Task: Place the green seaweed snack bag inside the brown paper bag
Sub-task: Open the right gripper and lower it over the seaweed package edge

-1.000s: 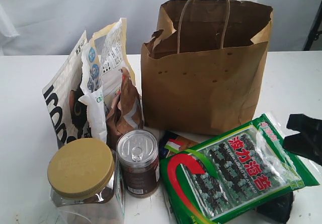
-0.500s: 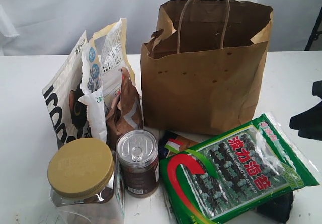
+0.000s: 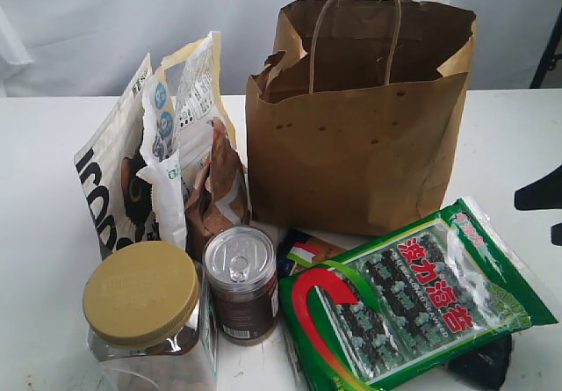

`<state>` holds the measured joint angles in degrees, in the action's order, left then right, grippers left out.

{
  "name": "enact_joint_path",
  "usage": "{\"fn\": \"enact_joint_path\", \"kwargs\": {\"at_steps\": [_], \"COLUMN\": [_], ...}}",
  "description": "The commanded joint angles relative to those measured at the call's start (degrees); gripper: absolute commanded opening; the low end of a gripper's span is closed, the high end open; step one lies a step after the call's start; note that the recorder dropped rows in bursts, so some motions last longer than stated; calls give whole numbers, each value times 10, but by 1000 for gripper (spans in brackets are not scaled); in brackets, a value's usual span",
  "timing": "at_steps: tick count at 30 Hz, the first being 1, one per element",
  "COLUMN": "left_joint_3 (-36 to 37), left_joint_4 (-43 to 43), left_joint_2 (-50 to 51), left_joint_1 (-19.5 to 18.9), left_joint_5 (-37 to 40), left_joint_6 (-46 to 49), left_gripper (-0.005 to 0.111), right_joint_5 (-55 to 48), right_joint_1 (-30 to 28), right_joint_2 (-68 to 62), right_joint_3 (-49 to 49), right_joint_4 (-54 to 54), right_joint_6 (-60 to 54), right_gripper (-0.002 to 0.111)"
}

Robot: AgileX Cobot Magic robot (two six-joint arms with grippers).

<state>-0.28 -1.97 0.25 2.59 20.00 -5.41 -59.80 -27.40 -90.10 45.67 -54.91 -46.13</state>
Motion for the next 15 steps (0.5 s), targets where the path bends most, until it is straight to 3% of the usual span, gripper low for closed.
{"fn": "enact_joint_path", "kwargs": {"at_steps": [1, 9, 15], "left_joint_3": [3, 3, 3], "left_joint_4": [-1, -1, -1], "left_joint_2": [-3, -3, -3], "left_joint_1": [3, 3, 3], "left_joint_5": [-5, -5, -5], "left_joint_6": [-1, -1, -1], "left_gripper": [0, 0, 0], "right_joint_5": [8, -31, -47], "right_joint_1": [-5, -5, -2], "right_joint_2": [-63, -159, -214], "right_joint_3": [27, 50, 50], "right_joint_4": [2, -96, -125], "right_joint_6": [-53, -205, -245], "right_gripper": [67, 67, 67]}}
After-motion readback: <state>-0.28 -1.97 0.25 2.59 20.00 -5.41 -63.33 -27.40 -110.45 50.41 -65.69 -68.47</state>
